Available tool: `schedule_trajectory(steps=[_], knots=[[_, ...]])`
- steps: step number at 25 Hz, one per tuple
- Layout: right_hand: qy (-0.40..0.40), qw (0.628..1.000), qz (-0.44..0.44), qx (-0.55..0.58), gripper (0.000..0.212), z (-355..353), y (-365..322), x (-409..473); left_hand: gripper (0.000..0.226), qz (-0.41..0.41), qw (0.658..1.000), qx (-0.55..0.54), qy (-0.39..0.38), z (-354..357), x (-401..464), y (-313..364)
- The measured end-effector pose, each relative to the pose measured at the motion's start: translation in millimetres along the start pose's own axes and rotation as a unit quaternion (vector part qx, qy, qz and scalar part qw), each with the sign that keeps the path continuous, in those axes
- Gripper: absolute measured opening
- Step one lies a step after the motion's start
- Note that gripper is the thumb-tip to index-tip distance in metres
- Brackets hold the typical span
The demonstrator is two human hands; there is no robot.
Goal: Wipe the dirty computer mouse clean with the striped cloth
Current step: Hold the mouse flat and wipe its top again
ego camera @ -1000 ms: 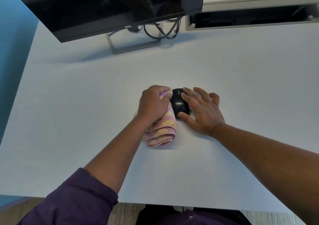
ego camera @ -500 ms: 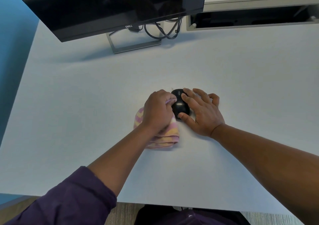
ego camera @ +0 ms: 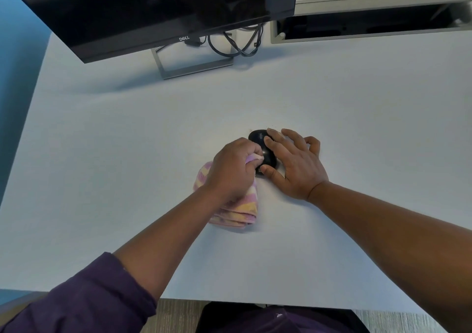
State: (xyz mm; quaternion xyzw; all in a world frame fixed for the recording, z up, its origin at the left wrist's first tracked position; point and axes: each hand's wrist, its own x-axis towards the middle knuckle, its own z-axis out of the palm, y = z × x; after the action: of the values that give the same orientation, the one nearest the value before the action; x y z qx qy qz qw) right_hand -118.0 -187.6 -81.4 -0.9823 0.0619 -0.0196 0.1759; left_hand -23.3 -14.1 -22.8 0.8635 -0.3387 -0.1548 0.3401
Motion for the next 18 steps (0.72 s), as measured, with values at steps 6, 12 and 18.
schedule_trajectory(steps=[6, 12, 18], knots=[[0.000, 1.000, 0.002, -0.002, 0.069, -0.5, -0.8, -0.6, 0.008, 0.042, 0.996, 0.073, -0.022, -6.8, 3.0, 5.8], [-0.004, 1.000, 0.002, 0.001, 0.068, -0.1, -1.0, -0.5, 0.010, 0.040, 0.992, 0.118, -0.021, -12.7, 14.1, 11.5], [-0.005, 1.000, 0.004, 0.001, 0.069, -1.6, -1.7, -0.6, 0.012, 0.040, 0.989, 0.138, -0.032, -19.9, 18.4, 8.8]])
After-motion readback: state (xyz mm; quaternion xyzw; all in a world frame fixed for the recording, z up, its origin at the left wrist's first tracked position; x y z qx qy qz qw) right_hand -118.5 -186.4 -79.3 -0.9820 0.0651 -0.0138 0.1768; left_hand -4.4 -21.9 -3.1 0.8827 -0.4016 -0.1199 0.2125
